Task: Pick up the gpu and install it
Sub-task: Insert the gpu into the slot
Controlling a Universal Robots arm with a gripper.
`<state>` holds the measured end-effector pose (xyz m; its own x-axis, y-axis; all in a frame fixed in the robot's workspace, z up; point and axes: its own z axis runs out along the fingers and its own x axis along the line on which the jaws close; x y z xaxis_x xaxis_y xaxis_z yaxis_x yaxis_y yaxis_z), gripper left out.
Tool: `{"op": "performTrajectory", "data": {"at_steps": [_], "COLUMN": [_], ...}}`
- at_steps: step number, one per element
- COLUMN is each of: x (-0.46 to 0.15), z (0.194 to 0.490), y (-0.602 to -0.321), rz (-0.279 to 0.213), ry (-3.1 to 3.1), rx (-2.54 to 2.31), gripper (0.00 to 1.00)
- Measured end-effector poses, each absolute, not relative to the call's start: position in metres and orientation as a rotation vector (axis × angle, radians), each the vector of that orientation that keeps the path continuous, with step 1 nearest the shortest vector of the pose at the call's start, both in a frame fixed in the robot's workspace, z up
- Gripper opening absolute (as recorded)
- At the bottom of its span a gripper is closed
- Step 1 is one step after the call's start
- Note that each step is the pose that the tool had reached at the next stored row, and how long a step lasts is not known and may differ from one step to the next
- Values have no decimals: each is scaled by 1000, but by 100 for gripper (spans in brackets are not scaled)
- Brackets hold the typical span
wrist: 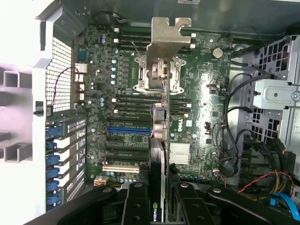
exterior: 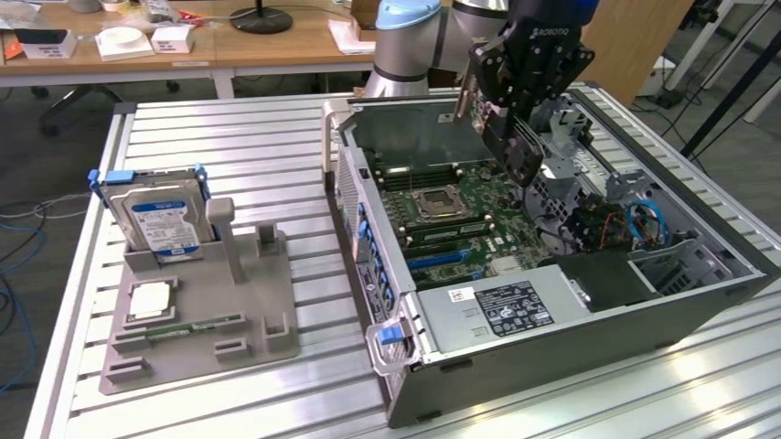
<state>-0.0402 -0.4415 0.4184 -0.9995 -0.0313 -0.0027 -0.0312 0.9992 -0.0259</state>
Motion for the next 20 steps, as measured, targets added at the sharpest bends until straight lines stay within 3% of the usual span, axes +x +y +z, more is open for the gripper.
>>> {"op": "performTrajectory", "data": {"at_steps": [20], "x": [-40], "z": [417], "y": [-441], "rz": [-40], "ry": [3128], "rx": [-230], "gripper": [26]}}
